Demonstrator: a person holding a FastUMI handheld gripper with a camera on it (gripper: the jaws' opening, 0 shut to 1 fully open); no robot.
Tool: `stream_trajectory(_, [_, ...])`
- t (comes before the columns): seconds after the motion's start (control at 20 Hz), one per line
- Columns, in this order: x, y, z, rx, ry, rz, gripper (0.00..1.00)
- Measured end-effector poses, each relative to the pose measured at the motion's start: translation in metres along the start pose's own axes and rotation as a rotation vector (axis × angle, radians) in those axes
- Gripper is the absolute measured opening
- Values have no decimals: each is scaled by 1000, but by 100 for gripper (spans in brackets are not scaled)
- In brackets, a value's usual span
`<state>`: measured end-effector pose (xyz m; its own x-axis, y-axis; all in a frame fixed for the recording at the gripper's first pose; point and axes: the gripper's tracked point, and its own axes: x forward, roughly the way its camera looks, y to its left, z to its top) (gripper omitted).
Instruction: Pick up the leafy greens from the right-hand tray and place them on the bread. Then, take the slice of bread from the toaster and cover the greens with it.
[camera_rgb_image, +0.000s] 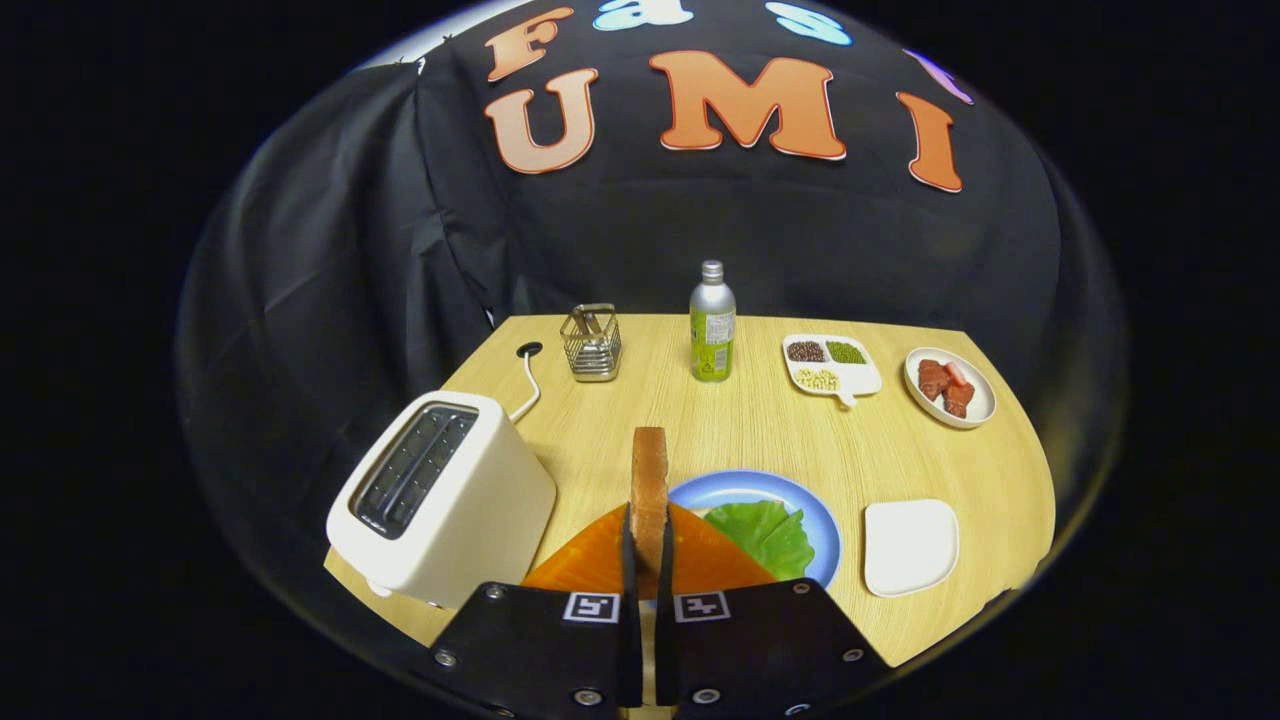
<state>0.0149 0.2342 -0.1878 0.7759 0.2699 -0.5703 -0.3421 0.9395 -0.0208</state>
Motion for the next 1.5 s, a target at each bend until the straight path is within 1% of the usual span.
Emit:
stream_trajectory(0.15, [11,-8,-13,29,12,29,6])
stream_trajectory(0.35, [21,-31,-20,40,24,23,6])
stream_trajectory(0.45, [25,-42,-23,58,19,34,6])
stream_trajectory(0.6, [28,-61,-29,69,30,46,9])
stream_trajectory(0.75, [35,-85,-36,91,51,17,15])
stream_trajectory(0.8, [38,-94,-38,97,59,-1,23])
stream_trajectory(0.85, [40,-105,-42,101,67,-24,26])
stream_trajectory(0.9, [41,-114,-46,107,79,-44,35])
stream_trajectory(1.05, [42,-132,-53,119,97,-71,50])
stream_trajectory(1.1, [41,-138,-53,118,92,-80,59])
stream_trajectory(1.15, [38,-144,-51,116,82,-90,63])
stream_trajectory(1.2, [36,-149,-50,111,73,-99,75])
stream_trajectory(1.3, [26,-164,-44,91,57,-124,92])
stream_trajectory(1.4, [14,-180,-34,72,31,-153,98])
stream_trajectory(1.5, [-2,-198,-21,55,4,-183,98])
